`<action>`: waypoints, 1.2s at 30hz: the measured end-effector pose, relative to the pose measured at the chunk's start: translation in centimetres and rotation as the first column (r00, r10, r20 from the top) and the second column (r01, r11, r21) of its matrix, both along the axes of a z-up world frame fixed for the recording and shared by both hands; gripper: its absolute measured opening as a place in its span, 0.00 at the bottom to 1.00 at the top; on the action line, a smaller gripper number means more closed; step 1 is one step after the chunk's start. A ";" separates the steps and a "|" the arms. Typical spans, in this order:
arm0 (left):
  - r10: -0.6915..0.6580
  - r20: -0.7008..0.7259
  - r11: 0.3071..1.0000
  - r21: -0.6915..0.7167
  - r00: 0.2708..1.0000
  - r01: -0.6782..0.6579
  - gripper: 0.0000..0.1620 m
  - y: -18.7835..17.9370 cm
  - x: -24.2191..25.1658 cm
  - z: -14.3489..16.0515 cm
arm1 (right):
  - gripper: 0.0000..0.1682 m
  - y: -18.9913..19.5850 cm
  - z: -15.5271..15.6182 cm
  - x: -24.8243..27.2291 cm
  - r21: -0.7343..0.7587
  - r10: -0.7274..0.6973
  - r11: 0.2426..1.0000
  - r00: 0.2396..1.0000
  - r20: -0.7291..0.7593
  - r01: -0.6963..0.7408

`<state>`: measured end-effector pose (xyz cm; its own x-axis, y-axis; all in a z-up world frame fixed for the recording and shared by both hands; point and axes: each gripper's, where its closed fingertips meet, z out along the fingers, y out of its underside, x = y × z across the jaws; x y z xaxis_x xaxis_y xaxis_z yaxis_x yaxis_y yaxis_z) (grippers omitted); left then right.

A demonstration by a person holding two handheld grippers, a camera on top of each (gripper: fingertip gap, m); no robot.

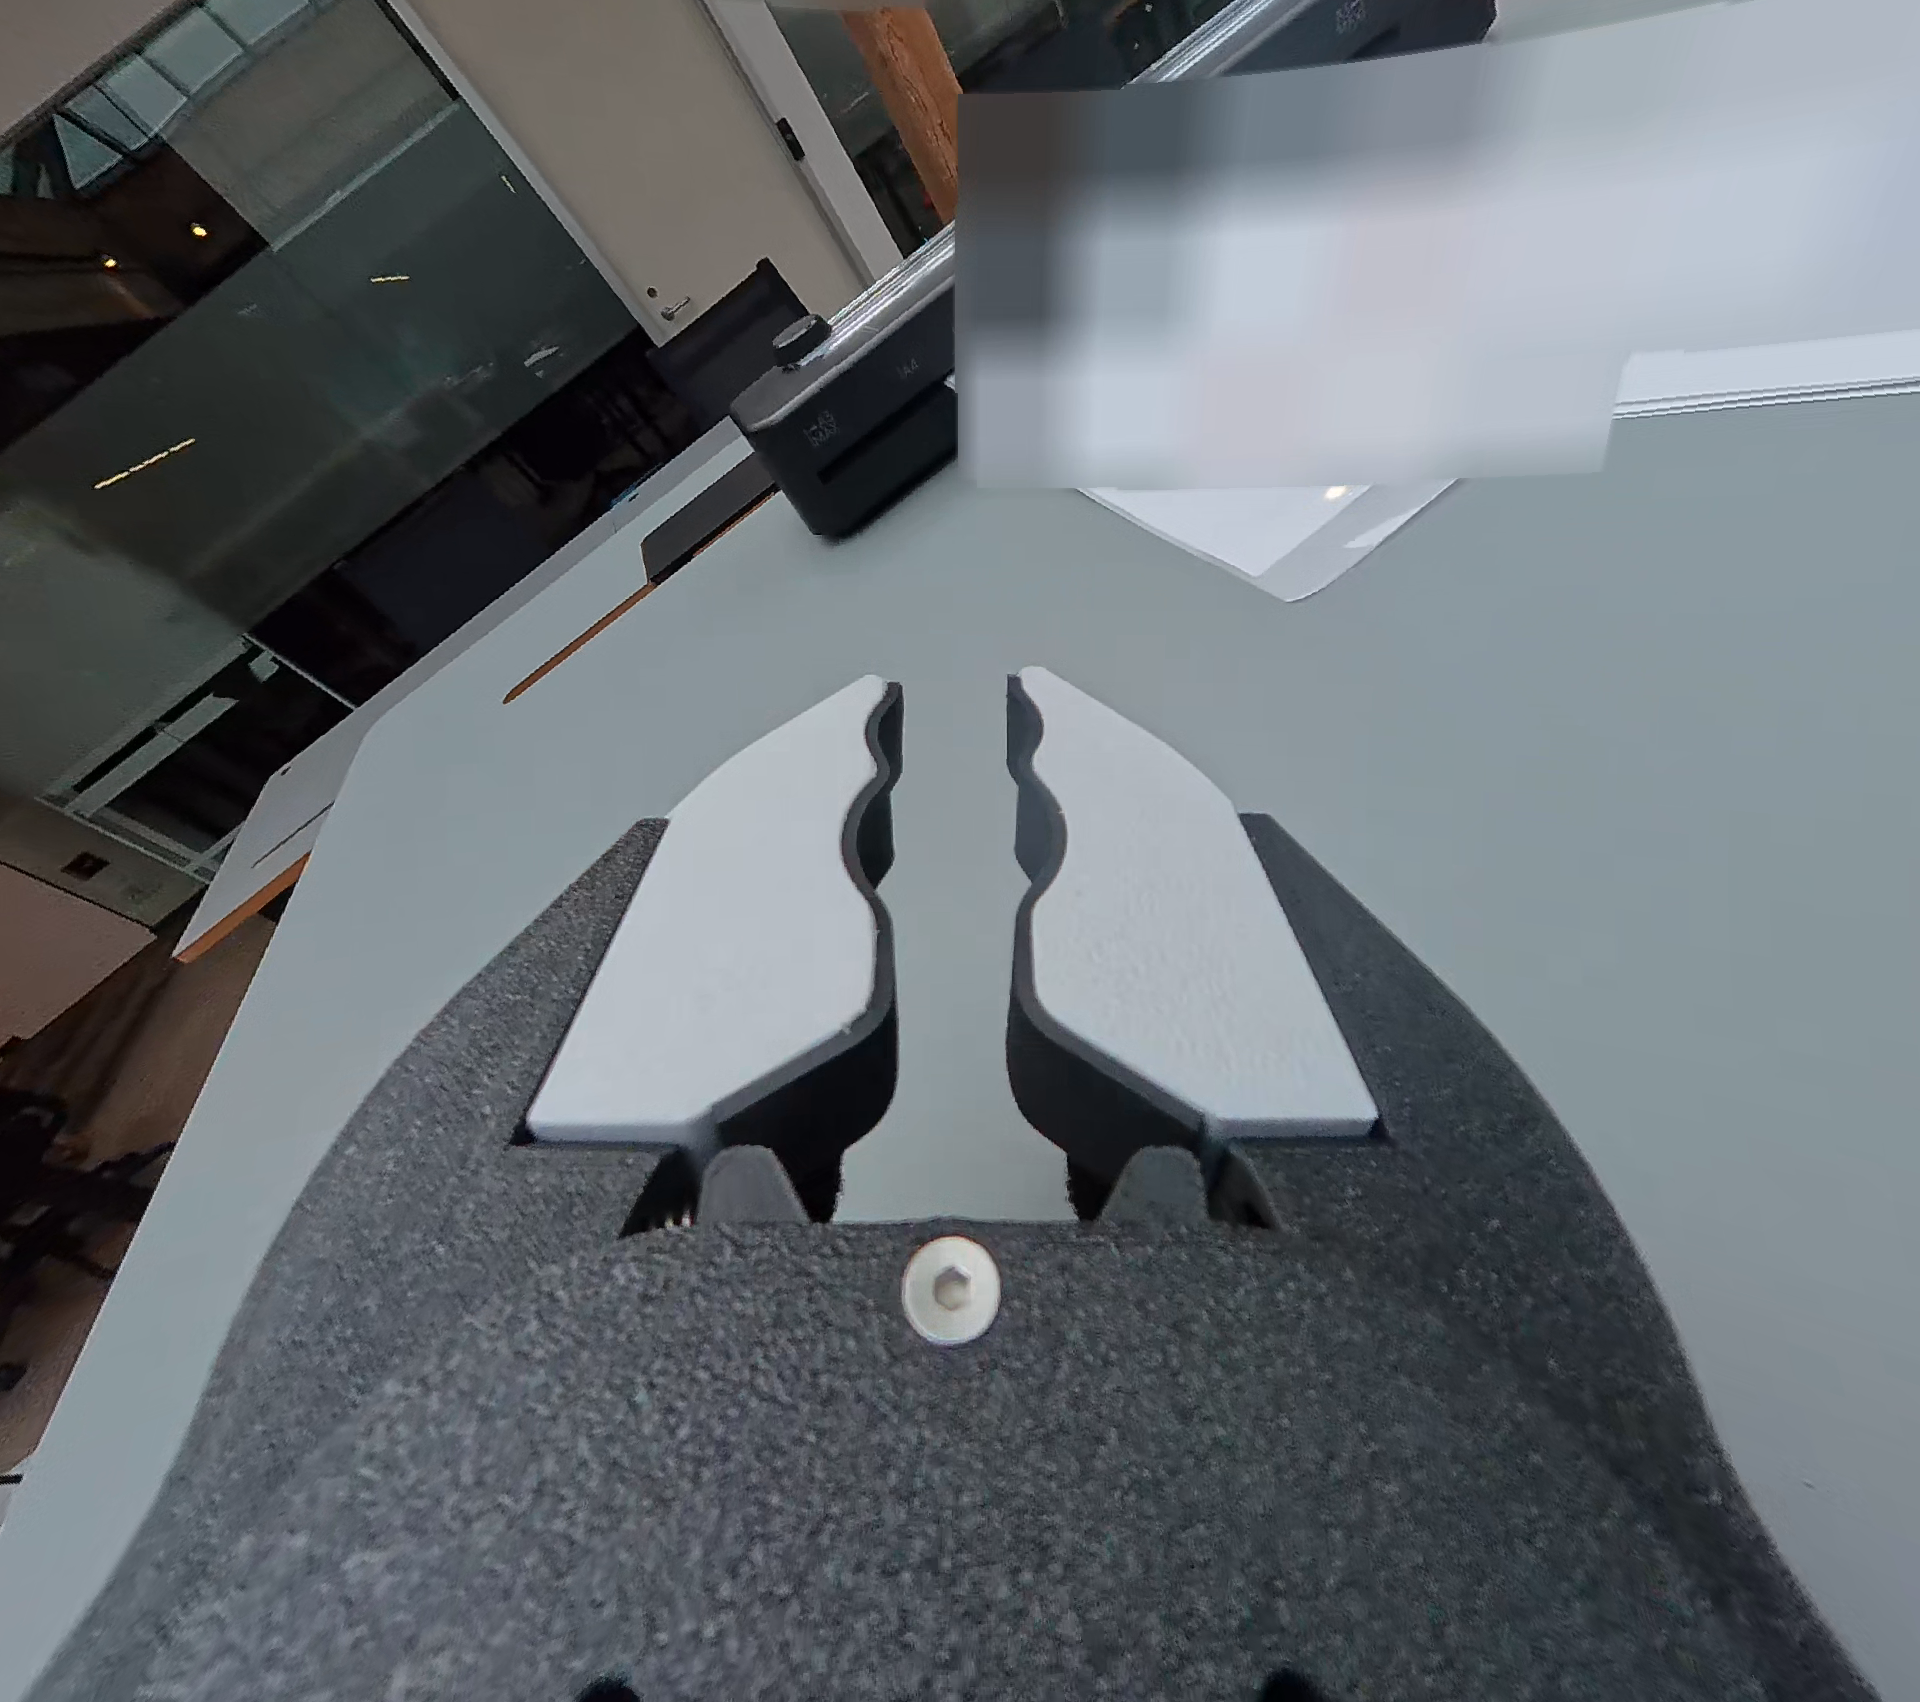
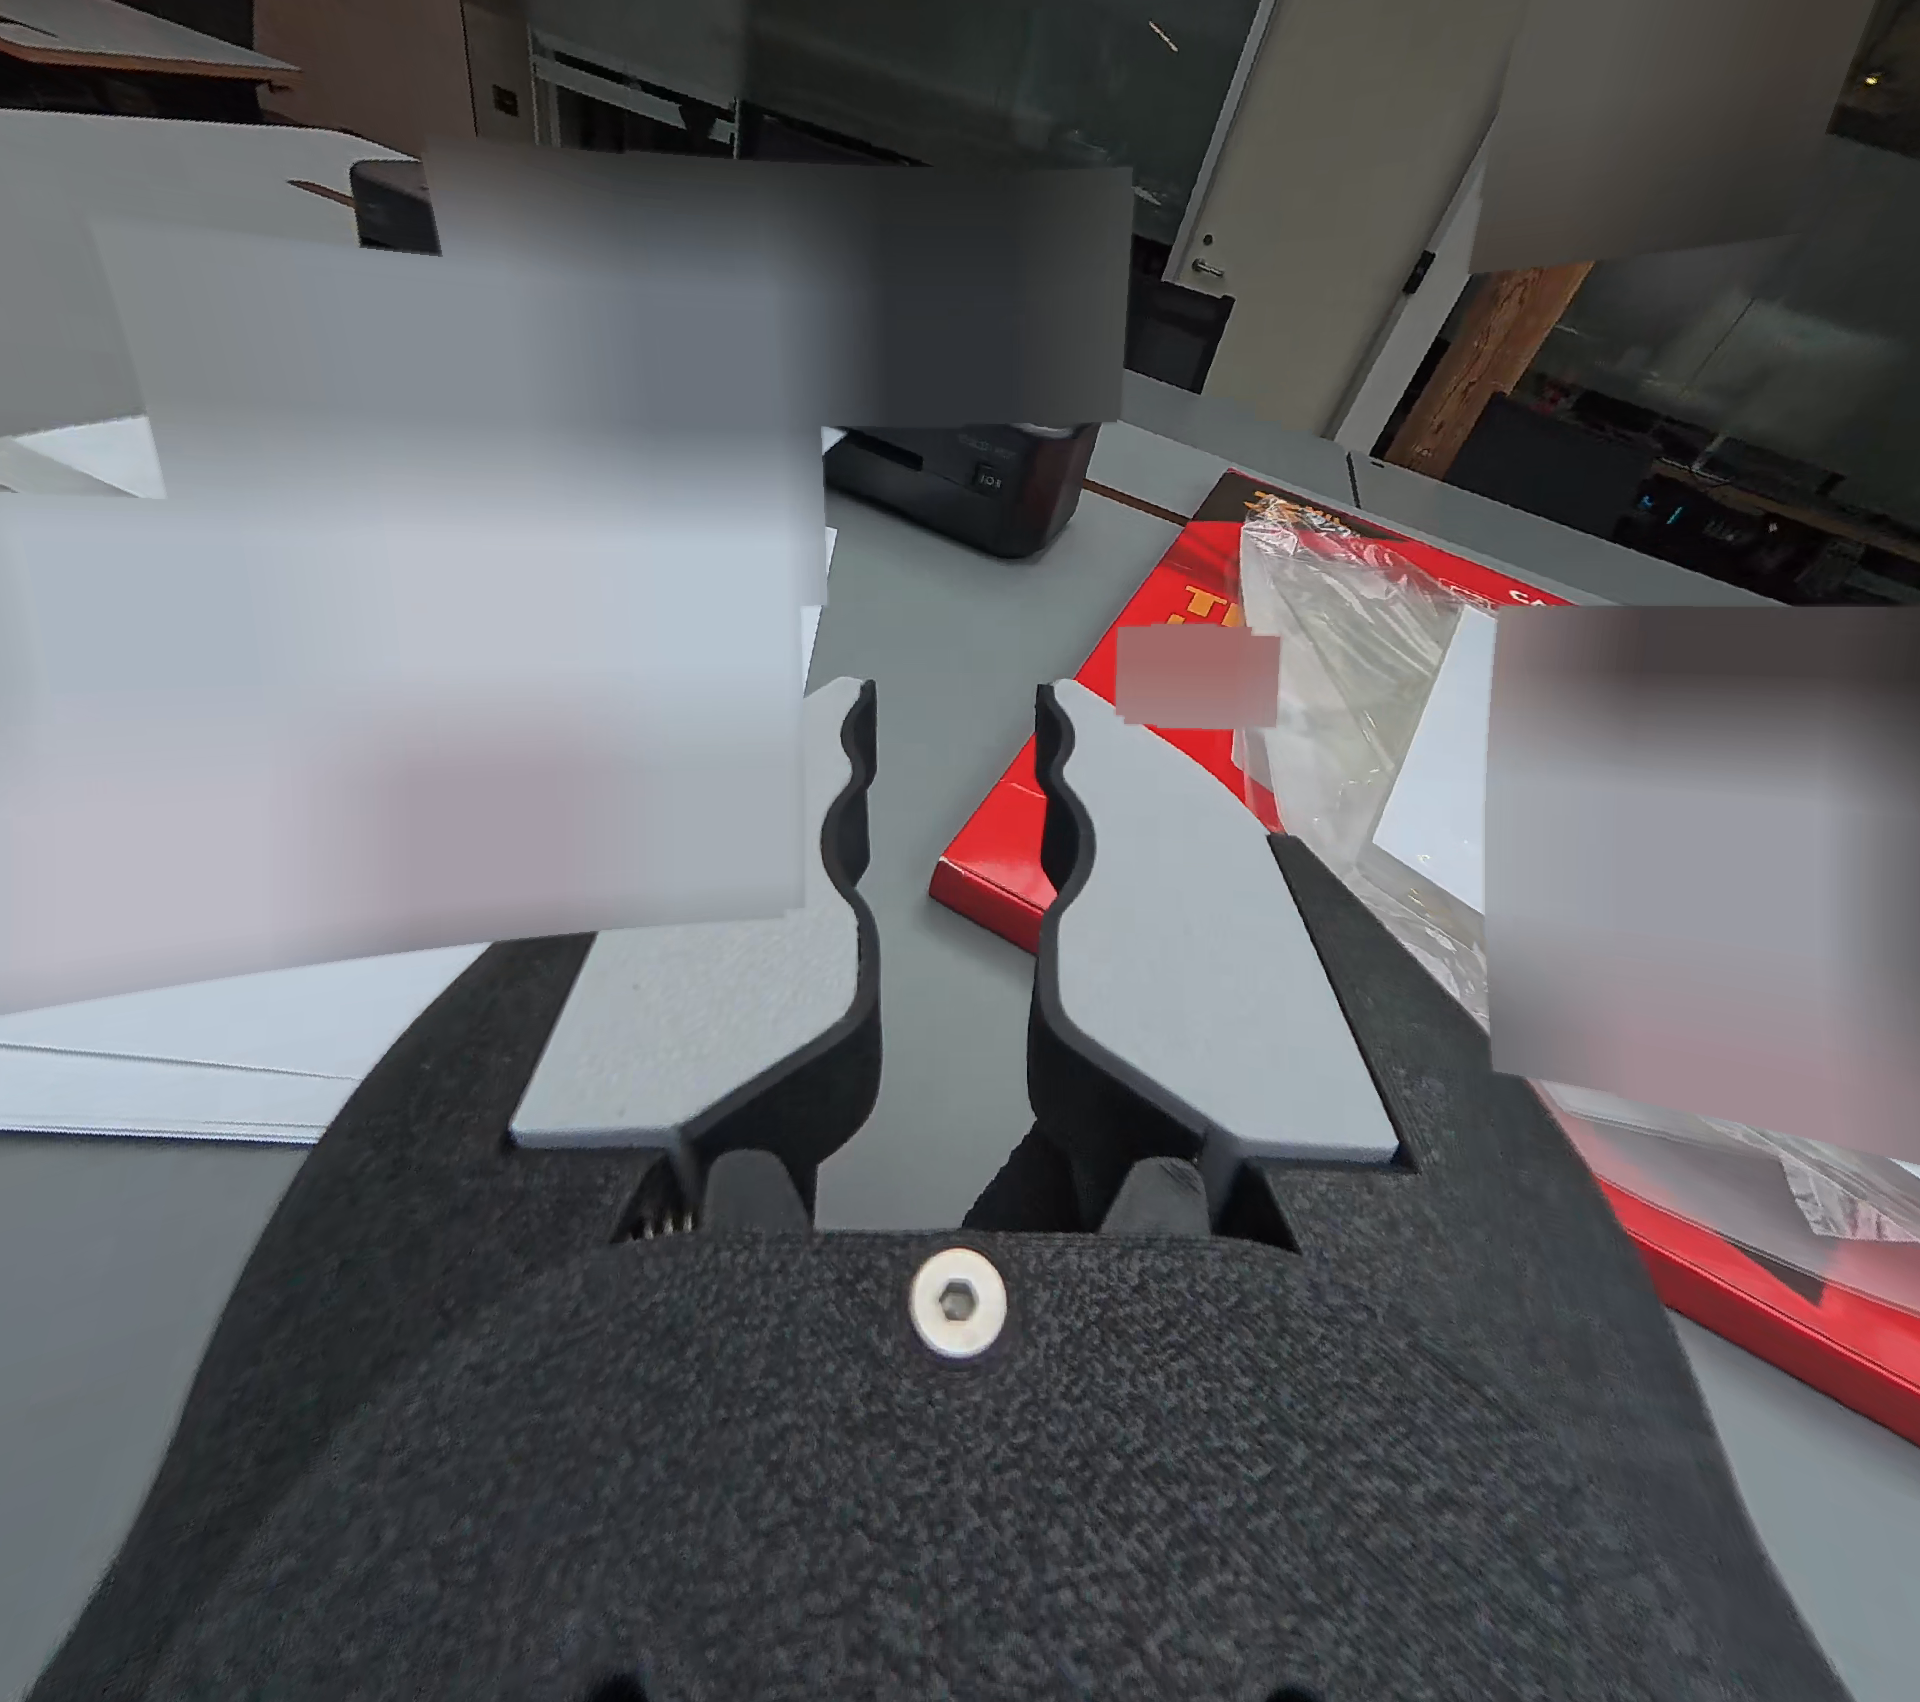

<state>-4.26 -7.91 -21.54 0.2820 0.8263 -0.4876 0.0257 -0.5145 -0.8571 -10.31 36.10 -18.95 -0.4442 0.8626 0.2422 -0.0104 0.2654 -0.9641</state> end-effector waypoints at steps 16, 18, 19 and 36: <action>0.309 0.029 0.877 0.379 0.951 -0.297 0.12 3.2 8.7 1.7 | 0.21 9.0 1.1 11.2 -0.112 0.131 0.985 0.991 0.017 -0.128; 0.350 0.066 0.826 0.448 0.935 -0.341 0.12 3.3 9.8 1.1 | 0.21 13.2 0.5 13.2 -0.094 0.065 0.993 0.998 -0.001 -0.065; 0.366 0.085 0.799 0.482 0.927 -0.359 0.12 3.3 10.3 0.9 | 0.21 15.4 0.0 14.1 -0.092 0.029 0.995 1.000 -0.005 -0.029; 0.127 0.213 0.628 0.739 0.969 -0.245 0.17 6.6 7.8 0.7 | 0.23 29.6 -2.7 13.9 -0.126 -0.123 0.983 0.988 0.098 0.135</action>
<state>3.51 -1.35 -20.86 0.0905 0.9290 0.3588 0.1851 0.3383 -0.9227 3.55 65.66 -21.65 -0.3418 0.9357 0.0873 0.1037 0.1298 -0.9861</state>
